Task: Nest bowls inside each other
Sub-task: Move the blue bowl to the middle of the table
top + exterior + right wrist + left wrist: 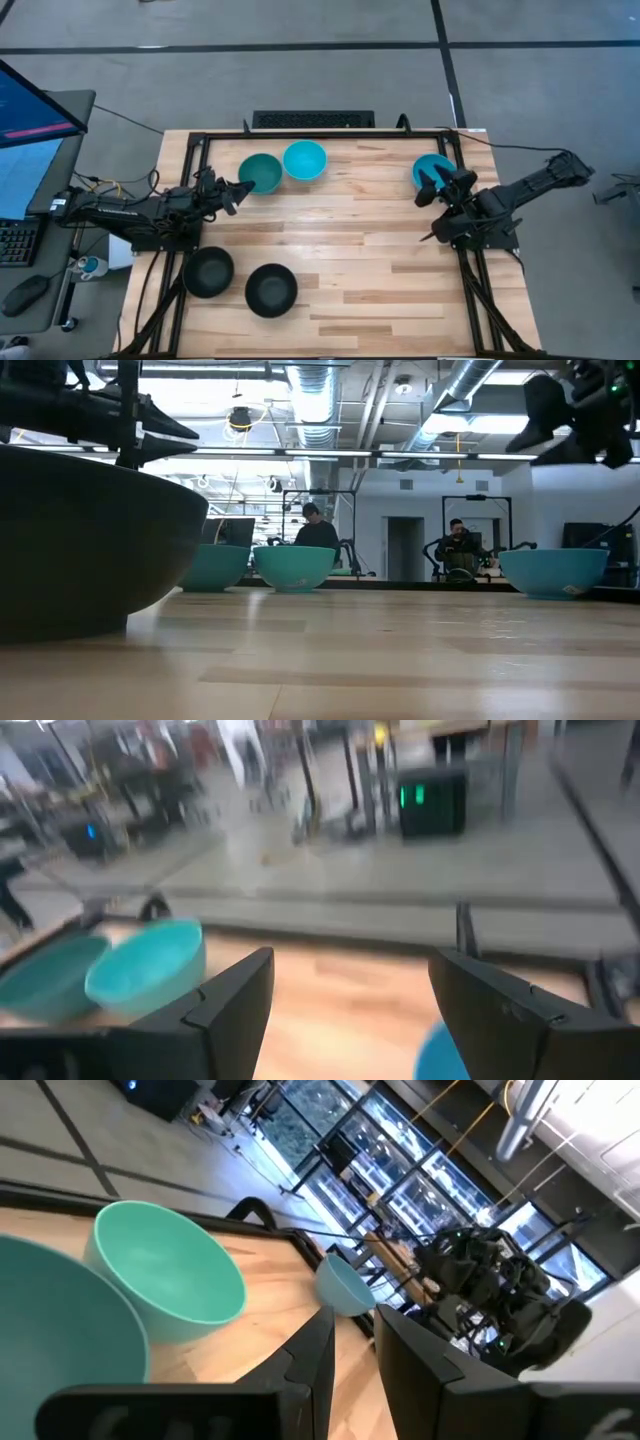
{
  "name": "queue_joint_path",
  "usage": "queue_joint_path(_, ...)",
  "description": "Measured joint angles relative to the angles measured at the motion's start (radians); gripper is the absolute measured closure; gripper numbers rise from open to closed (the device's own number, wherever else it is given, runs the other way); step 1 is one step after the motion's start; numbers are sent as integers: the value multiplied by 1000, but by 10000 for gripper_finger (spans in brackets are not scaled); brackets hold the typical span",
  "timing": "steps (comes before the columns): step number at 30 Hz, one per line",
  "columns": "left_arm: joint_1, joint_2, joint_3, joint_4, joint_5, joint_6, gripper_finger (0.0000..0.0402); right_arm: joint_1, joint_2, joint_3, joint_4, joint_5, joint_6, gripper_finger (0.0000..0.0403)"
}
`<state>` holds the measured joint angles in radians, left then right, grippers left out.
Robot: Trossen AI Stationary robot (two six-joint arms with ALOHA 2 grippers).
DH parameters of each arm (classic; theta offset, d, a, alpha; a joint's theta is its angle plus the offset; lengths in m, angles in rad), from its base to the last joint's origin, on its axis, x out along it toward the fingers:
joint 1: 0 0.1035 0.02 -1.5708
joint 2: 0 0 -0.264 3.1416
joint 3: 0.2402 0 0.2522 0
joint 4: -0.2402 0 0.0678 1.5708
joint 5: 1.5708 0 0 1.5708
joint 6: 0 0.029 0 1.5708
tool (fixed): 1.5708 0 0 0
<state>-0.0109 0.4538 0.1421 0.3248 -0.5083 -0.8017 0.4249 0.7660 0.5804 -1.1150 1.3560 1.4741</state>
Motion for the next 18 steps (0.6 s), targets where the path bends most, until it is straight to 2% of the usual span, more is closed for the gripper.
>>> queue_joint_path(5,0,0,0,0,0,-28,336,-3,1,-1,42,-10,-33,111)
queue_joint_path(9,0,0,0,1,0,-36,336,-50,-2,-1,154,108,65,111)
queue_joint_path(13,0,0,0,3,5,-61,336,-80,-24,0,239,109,66,111)
queue_joint_path(18,0,-2,0,63,89,-81,336,-105,-20,0,372,100,63,111)
